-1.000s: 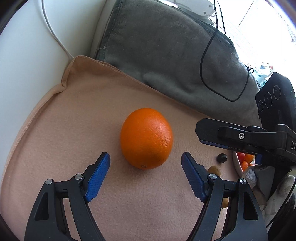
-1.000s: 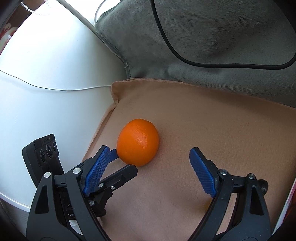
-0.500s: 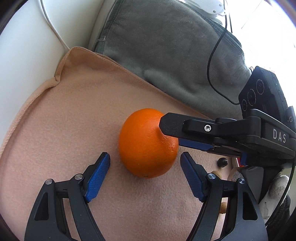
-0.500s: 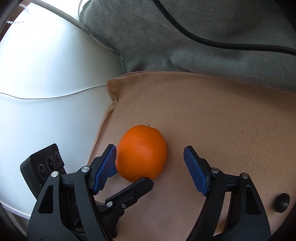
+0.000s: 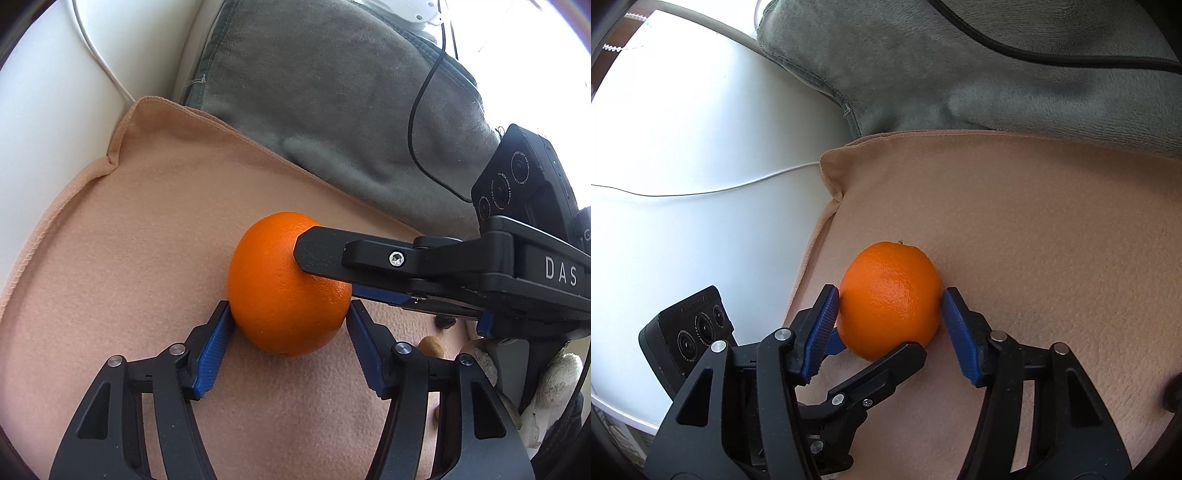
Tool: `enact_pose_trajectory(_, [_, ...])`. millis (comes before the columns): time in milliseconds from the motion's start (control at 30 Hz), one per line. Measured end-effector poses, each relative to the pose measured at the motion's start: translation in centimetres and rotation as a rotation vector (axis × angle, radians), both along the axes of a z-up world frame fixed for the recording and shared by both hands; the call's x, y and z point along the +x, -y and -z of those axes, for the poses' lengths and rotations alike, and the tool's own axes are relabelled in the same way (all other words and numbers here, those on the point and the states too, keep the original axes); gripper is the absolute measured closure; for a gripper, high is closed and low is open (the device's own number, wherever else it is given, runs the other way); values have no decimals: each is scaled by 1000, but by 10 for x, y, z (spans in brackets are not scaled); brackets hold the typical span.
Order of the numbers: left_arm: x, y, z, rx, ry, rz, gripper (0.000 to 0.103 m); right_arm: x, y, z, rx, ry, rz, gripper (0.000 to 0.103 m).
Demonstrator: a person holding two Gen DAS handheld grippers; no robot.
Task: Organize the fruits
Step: 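Carry the large orange with the right gripper into the plate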
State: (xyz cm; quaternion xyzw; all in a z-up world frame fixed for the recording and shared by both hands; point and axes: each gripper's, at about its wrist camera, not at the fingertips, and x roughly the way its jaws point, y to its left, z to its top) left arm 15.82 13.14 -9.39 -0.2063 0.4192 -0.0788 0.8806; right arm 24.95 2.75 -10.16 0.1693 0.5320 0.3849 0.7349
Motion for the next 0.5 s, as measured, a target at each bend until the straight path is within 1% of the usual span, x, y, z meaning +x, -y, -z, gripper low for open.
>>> enact_pose_trajectory(267, [-15,6,-11,11,14,14,41,-14,18,-9,17,15,19,42])
enact_pose_trajectory(500, [-23,28,-29,26,43,41,41,-29,44,-24,33,47,47,42])
